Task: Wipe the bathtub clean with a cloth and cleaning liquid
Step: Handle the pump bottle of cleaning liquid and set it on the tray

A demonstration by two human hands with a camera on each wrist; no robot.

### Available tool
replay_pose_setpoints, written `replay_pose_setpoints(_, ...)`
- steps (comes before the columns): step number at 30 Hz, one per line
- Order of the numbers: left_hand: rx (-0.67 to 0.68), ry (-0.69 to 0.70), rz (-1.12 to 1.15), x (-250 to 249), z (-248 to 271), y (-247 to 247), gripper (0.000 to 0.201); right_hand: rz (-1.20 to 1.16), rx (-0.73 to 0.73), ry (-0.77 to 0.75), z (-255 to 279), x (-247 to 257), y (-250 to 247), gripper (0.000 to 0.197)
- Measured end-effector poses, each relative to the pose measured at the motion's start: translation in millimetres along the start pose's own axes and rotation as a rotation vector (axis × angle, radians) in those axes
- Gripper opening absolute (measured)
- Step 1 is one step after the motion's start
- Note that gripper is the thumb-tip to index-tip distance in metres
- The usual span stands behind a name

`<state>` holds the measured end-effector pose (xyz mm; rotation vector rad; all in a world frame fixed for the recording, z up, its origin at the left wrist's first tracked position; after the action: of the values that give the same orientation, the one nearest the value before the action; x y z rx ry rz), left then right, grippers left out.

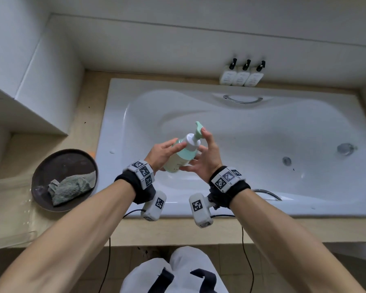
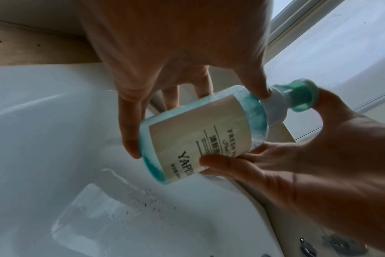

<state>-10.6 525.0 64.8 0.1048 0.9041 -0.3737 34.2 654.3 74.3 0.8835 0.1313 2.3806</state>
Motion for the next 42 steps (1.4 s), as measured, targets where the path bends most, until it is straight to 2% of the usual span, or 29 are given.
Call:
replay_pose_setpoints(4,-0.013,-0.030,0.011,0.5,-6.1,-2.7,0.063,-0.026,-0.019,0.024,-9.0,-2.0,1.9,0.070)
replay_pose_setpoints(9,-0.016,-0.039,0.026,-8.7,-11.3,-9.5,0.047,0.001,-0.037,0.041,-20.1,3.8,12.4,0.063)
replay_pose_setpoints(14,-0.028,-0.047,0.010,-11.2,-19.9,-18.5,0.052,0.036,-0.038,0.057,-28.6,7.1,21.3,0.059)
replay_pose_setpoints(17,-0.026,-0.059,-0.037,-10.0,-21.1,-21.5,0.056,0.055,-0.044,0.072,-31.8,4.3,23.2,0.065)
replay_pose_setpoints(21,-0.014,-0.062,-0.095,-11.8,-15.3,-23.6,0.026,0.030,-0.030,0.133,-32.3,-0.8,27.3,0.081)
replay_pose_setpoints(28,-0.033,-0.064,-0.161,-4.9,-1.4,-34.7,0.014,-0.022,-0.001,0.206,-22.3,-15.5,36.8,0.098)
replay_pose_setpoints(30,-0.031,-0.063,-0.185,1.7,3.3,-38.7,0.017,-0.045,-0.028,0.208,-17.7,-27.3,39.0,0.100)
replay_pose_setpoints(34,-0.012,-0.083,-0.209,16.9,18.1,-46.5,0.034,-0.073,-0.072,0.211,-7.2,-50.3,42.1,0.095)
replay_pose_setpoints(37,-0.028,-0.081,-0.189,23.7,32.2,-54.4,0.026,-0.078,-0.070,0.221,1.0,-62.1,45.7,0.086)
replay_pose_setpoints(42,-0.042,-0.088,-0.183,43.0,49.1,-65.1,0.017,-0.070,-0.080,0.213,12.7,-81.7,51.2,0.082)
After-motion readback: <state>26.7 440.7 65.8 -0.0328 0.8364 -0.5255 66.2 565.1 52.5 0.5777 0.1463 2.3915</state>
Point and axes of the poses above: each hand's wrist, its own z-axis away from the middle knuckle, its own y-axis out of the palm, x = y × z, the point moved 7 cm from there along -z, towards the middle knuckle, and after that the axes turned 6 degrees about -x, right-handed, at the moved point
